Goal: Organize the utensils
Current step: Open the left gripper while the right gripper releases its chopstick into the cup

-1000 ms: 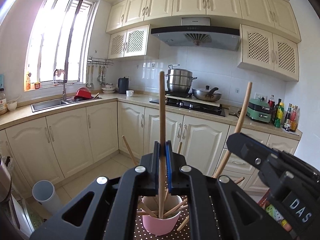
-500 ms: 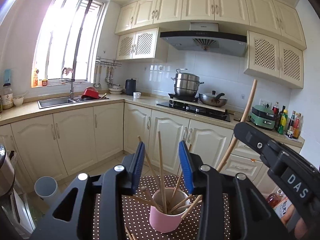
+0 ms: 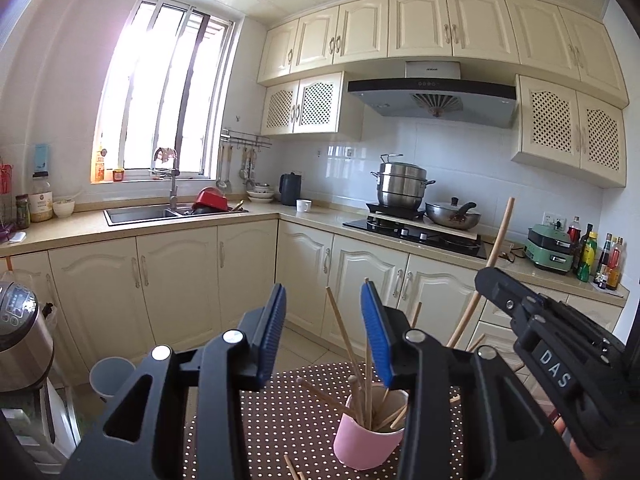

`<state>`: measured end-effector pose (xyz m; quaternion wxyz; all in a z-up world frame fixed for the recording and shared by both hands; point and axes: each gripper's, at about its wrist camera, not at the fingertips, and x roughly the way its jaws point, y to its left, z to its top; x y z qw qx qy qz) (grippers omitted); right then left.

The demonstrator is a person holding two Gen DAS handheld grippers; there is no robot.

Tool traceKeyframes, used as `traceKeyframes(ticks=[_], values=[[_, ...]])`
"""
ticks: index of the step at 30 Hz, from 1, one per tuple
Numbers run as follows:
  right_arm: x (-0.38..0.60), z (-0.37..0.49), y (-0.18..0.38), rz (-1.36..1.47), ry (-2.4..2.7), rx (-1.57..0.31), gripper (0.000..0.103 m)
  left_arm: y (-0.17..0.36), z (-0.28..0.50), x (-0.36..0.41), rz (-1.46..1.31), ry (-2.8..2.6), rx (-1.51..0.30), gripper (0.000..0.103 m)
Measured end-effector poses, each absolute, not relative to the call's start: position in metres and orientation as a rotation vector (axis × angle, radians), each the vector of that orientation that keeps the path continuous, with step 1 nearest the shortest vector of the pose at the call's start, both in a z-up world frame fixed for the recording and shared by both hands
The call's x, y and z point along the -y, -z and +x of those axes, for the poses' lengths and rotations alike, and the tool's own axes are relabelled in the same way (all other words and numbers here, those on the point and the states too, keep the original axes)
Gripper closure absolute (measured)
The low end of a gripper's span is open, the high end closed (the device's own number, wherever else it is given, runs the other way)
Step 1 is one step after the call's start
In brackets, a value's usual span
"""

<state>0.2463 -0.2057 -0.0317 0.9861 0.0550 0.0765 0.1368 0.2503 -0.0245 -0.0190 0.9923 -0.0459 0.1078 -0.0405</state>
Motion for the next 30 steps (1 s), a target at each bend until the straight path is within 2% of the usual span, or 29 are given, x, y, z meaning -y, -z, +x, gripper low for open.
traceKeyframes(ticks=[30], values=[[0.208,0.261,0.059,0.113,-0.293,-0.259,0.096,0.024,0.249,0.018,-0.063,0.048,-0.235,0.056]])
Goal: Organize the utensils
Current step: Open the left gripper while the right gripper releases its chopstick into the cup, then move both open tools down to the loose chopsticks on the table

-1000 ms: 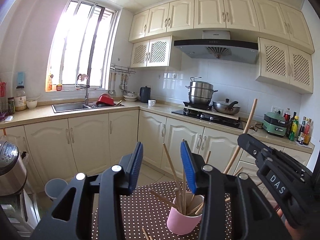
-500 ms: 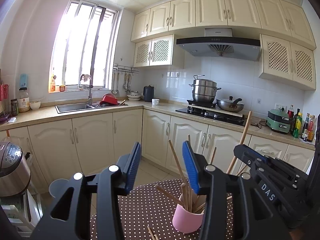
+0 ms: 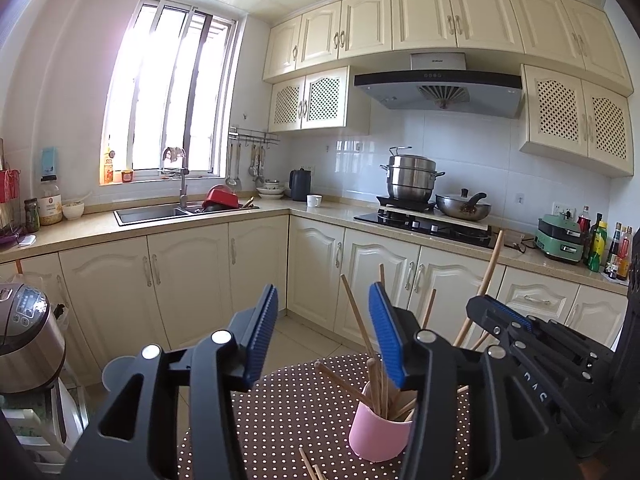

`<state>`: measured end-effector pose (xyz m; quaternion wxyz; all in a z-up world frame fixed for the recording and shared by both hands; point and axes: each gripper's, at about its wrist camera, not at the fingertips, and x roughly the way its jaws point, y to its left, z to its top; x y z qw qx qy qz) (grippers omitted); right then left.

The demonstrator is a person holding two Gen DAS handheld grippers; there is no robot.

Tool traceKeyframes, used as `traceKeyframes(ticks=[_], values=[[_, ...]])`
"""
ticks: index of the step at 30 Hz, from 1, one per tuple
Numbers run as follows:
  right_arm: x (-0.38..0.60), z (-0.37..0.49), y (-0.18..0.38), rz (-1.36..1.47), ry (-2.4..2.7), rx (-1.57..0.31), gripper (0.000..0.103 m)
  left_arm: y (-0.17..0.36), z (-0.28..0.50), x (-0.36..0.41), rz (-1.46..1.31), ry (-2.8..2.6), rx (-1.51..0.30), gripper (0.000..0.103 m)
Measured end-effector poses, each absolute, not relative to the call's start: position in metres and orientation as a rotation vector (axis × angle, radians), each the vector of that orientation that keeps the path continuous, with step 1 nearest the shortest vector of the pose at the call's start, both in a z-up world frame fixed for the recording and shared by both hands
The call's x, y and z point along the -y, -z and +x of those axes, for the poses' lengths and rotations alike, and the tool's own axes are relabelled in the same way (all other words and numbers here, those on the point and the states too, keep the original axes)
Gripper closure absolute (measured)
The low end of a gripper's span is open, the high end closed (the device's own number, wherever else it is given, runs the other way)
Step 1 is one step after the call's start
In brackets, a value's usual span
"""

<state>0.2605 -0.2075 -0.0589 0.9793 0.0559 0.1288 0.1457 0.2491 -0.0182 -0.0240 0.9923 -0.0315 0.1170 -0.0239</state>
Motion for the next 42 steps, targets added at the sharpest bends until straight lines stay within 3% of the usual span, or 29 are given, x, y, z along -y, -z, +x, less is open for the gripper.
traceKeyframes(ticks=[9,11,13,42], values=[[0.207,0.260,0.059,0.111,-0.293,-0.264,0.095,0.024,0.246,0.016,-0.065,0.043,-0.234,0.051],[0.207,0.259,0.059,0.112,-0.294,-0.262,0.085,0.025,0.244,0.016,-0.064,0.041,-0.233,0.050],[0.206,0.256,0.058,0.114,-0.299,-0.256,0.065,0.024,0.242,0.016,-0.063,0.035,-0.232,0.050],[0.206,0.168,0.031,0.106,-0.330,-0.185,0.059,0.005,0.162,0.006,-0.043,-0.005,-0.177,0.047]])
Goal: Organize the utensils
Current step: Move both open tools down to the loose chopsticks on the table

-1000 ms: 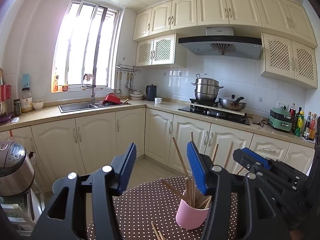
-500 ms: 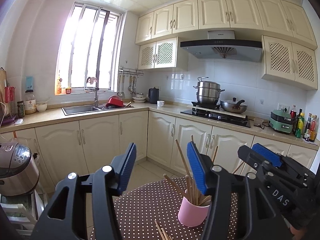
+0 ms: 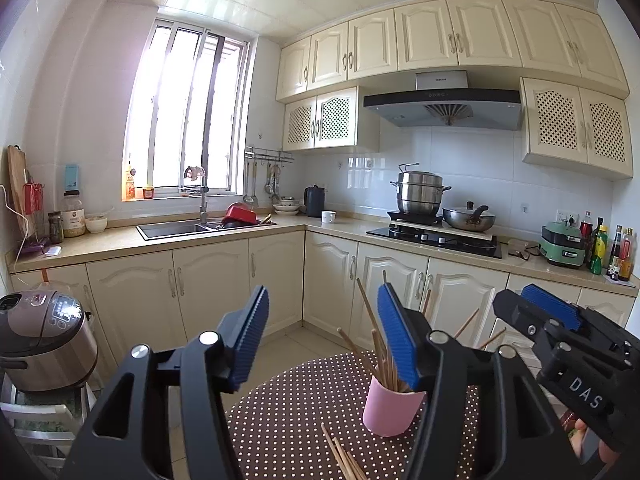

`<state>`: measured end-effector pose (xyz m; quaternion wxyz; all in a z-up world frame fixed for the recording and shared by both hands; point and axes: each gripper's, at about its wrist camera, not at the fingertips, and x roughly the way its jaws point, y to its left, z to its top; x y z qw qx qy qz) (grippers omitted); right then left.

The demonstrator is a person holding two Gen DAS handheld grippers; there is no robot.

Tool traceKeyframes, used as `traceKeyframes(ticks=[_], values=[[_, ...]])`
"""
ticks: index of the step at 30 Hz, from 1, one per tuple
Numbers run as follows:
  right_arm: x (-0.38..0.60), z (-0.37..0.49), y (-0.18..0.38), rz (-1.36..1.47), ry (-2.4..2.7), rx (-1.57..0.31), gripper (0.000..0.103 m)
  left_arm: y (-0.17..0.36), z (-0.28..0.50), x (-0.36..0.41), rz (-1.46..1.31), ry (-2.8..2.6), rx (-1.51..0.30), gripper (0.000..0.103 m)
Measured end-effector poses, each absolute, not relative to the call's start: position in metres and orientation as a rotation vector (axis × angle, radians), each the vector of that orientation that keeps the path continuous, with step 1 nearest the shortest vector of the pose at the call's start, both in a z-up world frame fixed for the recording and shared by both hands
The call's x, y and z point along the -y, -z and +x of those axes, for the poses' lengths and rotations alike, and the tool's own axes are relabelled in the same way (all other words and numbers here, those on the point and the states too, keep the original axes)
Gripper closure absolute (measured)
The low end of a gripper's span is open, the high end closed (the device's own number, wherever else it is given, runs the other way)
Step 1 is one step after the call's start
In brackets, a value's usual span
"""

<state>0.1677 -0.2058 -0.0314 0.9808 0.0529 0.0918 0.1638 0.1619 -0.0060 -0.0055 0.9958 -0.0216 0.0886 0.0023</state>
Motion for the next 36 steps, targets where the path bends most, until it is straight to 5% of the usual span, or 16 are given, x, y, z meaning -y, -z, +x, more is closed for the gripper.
traceKeyframes(ticks=[12,27,36], values=[[0.208,0.145,0.070,0.093,-0.318,-0.287,0.057,0.047,0.139,0.004,-0.016,-0.019,-0.290,0.044],[0.207,0.165,0.170,0.086,-0.296,-0.545,0.054,0.177,0.199,-0.012,-0.087,0.060,-0.823,0.044],[0.214,0.175,0.203,0.132,-0.293,-0.620,0.053,0.205,0.219,0.015,-0.060,0.105,-0.921,0.044]])
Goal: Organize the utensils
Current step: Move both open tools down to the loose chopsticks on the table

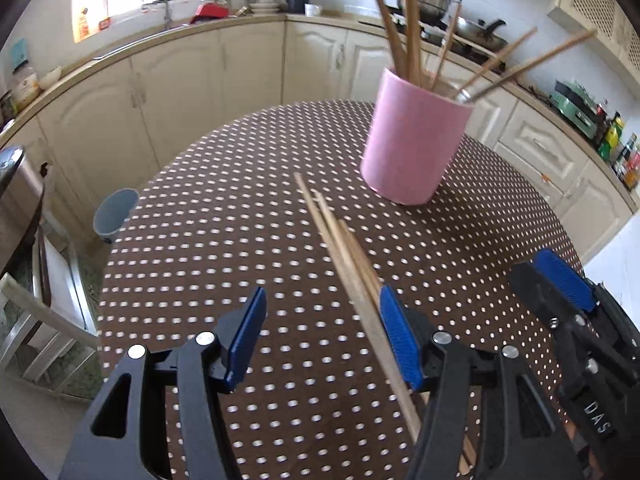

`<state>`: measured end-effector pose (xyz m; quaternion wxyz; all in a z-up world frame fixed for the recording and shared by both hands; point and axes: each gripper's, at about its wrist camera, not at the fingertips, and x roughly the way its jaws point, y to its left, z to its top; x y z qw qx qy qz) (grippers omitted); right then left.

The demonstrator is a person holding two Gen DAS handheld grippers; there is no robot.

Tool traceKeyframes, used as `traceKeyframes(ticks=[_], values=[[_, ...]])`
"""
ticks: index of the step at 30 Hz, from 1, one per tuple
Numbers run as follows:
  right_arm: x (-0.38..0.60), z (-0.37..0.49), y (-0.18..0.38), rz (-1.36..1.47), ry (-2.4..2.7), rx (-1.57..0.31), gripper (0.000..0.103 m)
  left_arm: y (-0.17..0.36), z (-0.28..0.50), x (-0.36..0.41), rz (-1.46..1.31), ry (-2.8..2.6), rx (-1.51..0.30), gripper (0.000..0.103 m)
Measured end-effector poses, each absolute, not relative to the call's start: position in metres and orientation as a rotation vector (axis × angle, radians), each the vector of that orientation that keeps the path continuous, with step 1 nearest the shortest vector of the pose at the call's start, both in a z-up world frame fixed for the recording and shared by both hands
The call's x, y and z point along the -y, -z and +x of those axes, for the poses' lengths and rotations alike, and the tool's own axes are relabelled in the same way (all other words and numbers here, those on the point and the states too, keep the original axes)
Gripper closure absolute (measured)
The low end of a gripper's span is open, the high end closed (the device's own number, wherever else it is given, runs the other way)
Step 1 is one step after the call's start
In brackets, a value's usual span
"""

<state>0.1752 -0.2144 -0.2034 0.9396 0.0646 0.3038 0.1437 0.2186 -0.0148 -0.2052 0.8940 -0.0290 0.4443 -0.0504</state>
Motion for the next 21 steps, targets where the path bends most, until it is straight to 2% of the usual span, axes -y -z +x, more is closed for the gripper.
traceKeyframes(ticks=[11,16,21], values=[[0.220,0.186,0.212,0.156,-0.315,-0.660,0.053,0.227,0.239,0.016,0.019,0.038,-0.987,0.044],[0.217,0.187,0.212,0.163,-0.323,-0.662,0.053,0.209,0.233,0.002,-0.130,0.111,-0.917,0.044],[0.218,0.190,0.213,0.174,-0.316,-0.661,0.053,0.219,0.239,0.035,0.028,0.139,-0.948,0.044]])
